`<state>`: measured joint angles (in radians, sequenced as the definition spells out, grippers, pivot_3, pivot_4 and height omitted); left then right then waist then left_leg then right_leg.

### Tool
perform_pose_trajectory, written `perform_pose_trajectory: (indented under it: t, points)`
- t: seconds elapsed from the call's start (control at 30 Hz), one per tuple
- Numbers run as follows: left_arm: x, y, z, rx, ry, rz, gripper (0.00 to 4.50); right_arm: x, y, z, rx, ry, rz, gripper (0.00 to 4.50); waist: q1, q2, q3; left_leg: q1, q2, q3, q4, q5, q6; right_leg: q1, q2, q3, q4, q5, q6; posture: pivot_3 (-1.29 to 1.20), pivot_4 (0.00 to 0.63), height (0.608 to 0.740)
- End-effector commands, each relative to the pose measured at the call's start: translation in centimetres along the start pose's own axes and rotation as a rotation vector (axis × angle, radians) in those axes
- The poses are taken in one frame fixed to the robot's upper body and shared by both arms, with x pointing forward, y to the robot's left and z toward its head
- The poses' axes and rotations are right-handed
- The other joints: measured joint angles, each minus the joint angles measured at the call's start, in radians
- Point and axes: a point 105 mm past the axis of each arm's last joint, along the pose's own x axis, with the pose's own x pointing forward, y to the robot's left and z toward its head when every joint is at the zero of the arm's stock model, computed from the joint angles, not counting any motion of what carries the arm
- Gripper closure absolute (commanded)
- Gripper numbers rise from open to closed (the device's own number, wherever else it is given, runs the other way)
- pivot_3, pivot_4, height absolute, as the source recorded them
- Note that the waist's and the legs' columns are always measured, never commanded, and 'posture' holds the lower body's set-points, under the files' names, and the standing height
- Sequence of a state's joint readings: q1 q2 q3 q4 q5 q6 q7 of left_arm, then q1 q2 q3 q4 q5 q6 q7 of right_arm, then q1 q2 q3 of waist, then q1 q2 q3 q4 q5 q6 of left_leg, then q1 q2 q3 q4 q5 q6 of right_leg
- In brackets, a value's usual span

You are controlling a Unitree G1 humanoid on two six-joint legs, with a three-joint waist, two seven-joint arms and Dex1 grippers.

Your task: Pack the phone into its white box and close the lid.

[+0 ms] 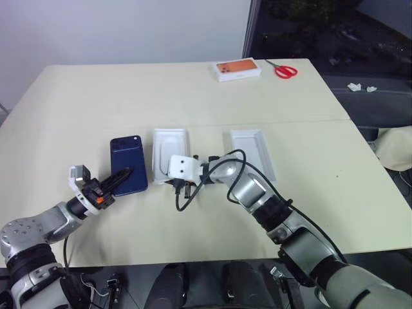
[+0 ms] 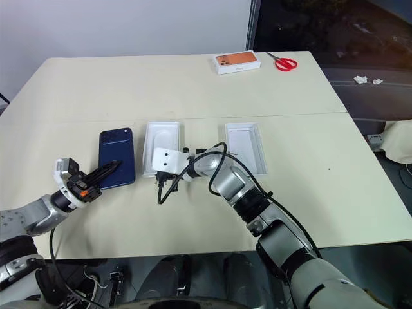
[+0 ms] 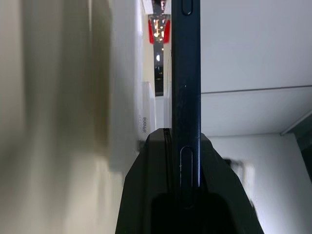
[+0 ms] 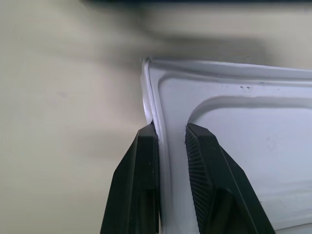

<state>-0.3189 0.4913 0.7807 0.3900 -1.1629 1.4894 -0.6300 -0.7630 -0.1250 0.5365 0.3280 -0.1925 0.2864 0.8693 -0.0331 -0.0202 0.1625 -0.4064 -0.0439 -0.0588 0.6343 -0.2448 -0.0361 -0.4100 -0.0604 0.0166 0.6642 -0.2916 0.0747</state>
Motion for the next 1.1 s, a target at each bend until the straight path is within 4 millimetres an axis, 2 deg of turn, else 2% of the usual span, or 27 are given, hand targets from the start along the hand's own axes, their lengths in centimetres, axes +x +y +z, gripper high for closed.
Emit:
perform_pose_trajectory:
  t: [0.03,0.07,0.2,0.23,0.33,0.4,0.5,0.57,0.67,0.9,1.1]
  points:
    - [0.0,-1.7,0.9,0.056,-0.02,-0.06,4.5,-0.4,-0.5,0.7,0.028,-0.021,0.007,3.09,-0.004,0.0,0.0,0.0,0.0,0.0,0.0,0.0,0.0,0.0,0.0,0.0,0.0,0.0,0.0,0.0,0.15,0.74]
    - [0.0,-1.8,1.0,0.059,-0.022,-0.059,4.5,-0.4,-0.4,0.6,0.023,-0.014,0.009,2.71,-0.006,0.0,0.0,0.0,0.0,0.0,0.0,0.0,0.0,0.0,0.0,0.0,0.0,0.0,0.0,0.0,0.15,0.74]
    - [0.0,-1.9,1.1,0.063,-0.023,-0.059,4.5,-0.5,-0.5,0.7,0.004,-0.011,0.0,0.56,-0.009,0.0,0.0,0.0,0.001,0.0,-0.001,0.0,0.0,0.0,0.0,0.0,0.0,0.0,0.0,0.0,0.15,0.74]
    - [0.1,-1.9,1.1,0.071,-0.022,-0.057,4.5,-0.8,-0.3,1.4,-0.005,-0.043,0.021,0.11,-0.009,0.0,0.0,0.0,0.001,0.0,-0.001,0.0,0.0,-0.001,0.001,0.0,0.0,0.0,0.0,0.0,0.15,0.74]
    - [0.9,-2.0,1.2,0.096,-0.018,-0.05,4.5,-2.6,-0.4,3.6,0.088,-0.166,0.053,0.11,-0.009,0.0,0.0,0.0,0.001,0.0,-0.001,0.0,0.0,-0.001,0.001,0.0,0.0,0.0,0.0,0.0,0.15,0.74]
    - [1.7,-2.2,1.1,0.117,-0.004,-0.052,4.5,-4.0,-1.1,4.1,0.105,-0.206,0.044,0.11,-0.008,0.0,0.0,0.0,0.001,0.0,-0.001,0.0,0.001,-0.001,0.001,0.0,0.0,0.0,0.0,0.0,0.15,0.74]
    - [4.0,-2.4,0.9,0.164,0.019,-0.048,4.5,-6.6,-2.9,3.0,0.172,-0.214,-0.001,0.11,0.008,0.0,0.0,0.0,0.001,-0.001,0.0,-0.003,0.006,0.0,0.0,-0.001,0.0,0.0,0.0,0.0,0.15,0.74]
    - [4.9,-2.1,1.1,0.182,0.018,-0.027,4.5,-7.5,-3.6,2.2,0.197,-0.201,-0.032,0.11,0.017,0.0,0.0,0.0,0.0,-0.001,0.001,-0.004,0.007,0.001,0.0,-0.001,0.0,0.0,0.0,0.0,0.15,0.74]
    - [7.7,-1.3,0.2,0.216,0.098,0.018,4.5,-9.2,-5.0,-0.1,0.212,-0.138,-0.108,0.11,0.019,0.0,0.0,-0.001,0.0,0.0,0.001,-0.004,0.007,0.0,0.0,-0.001,-0.001,0.0,0.0,0.0,0.15,0.74]
    - [10.6,-0.1,-0.5,0.241,0.177,0.057,4.5,-9.1,-4.5,-0.4,0.204,-0.119,-0.123,0.11,0.005,0.0,0.0,-0.001,0.001,0.001,0.0,-0.004,0.006,-0.002,0.001,0.0,0.0,0.0,0.0,0.0,0.15,0.74]
    - [10.7,0.3,-0.5,0.225,0.202,0.06,4.5,-9.4,-4.6,-0.7,0.215,-0.115,-0.154,0.11,0.0,0.0,0.0,-0.001,0.001,0.001,0.001,-0.003,0.006,-0.001,0.002,-0.001,0.001,0.0,0.0,0.0,0.15,0.74]
